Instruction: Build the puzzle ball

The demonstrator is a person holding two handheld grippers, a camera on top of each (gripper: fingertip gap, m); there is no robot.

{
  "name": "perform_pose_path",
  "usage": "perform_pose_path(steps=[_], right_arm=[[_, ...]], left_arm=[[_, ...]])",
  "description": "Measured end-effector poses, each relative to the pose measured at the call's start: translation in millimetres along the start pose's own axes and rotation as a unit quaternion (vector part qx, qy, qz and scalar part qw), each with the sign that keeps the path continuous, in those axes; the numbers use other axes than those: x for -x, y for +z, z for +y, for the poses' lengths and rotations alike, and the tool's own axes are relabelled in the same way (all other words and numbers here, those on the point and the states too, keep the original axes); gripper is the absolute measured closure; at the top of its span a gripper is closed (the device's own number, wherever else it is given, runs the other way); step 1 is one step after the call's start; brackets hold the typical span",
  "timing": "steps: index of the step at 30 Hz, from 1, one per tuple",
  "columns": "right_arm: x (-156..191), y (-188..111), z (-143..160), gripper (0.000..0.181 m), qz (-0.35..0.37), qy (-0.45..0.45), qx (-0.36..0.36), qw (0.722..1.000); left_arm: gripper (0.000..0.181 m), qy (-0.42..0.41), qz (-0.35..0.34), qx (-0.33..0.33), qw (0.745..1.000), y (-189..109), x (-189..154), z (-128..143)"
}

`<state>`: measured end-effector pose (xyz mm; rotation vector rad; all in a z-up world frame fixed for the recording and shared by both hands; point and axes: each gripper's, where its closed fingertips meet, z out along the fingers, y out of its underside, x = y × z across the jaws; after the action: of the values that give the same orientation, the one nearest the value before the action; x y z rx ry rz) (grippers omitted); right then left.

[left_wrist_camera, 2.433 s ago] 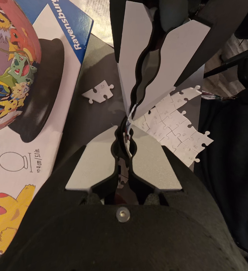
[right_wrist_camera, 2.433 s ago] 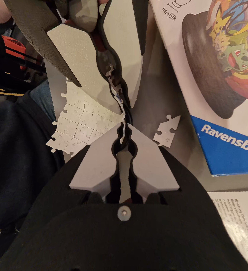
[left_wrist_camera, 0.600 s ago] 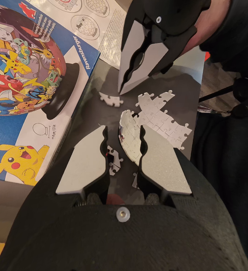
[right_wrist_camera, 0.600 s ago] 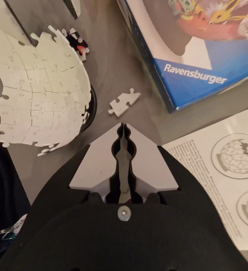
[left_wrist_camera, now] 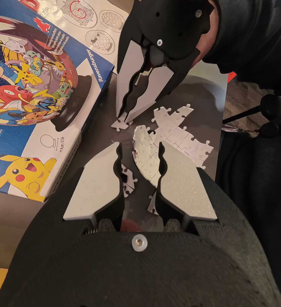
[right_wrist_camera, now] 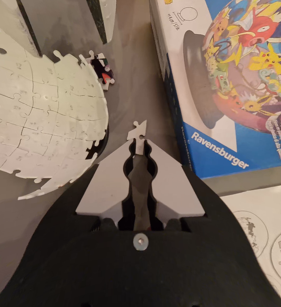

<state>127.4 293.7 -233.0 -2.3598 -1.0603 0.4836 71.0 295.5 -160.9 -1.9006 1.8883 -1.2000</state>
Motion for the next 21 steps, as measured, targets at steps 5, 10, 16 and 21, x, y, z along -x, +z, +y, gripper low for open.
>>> perform_pose_path(steps=[5,10,16,21], right_arm=[[-1.8,-10.7,14.3,0.181,0.004,0.004,0.035,0.999],[4.9,-21.4,7.1,0.158,-0.014,-0.013,0.018,1.0],[-0.6,-9.2,12.4,0.131,-0.014,-0.068,0.053,0.996],[-1.8,-6.9,10.0,0.15,-0.005,-0.044,0.032,0.999]], left_arm=[[0.14,0.001,-0.003,-0.003,1.0,-2.9,1.1,-0.6],[0.14,0.002,-0.001,-0.002,1.0,-2.0,0.3,-0.8],[0.14,0.004,0.003,-0.004,1.0,-1.6,-1.7,-2.2],[0.14,0.001,0.003,-0.007,1.0,-2.7,0.6,-2.3]])
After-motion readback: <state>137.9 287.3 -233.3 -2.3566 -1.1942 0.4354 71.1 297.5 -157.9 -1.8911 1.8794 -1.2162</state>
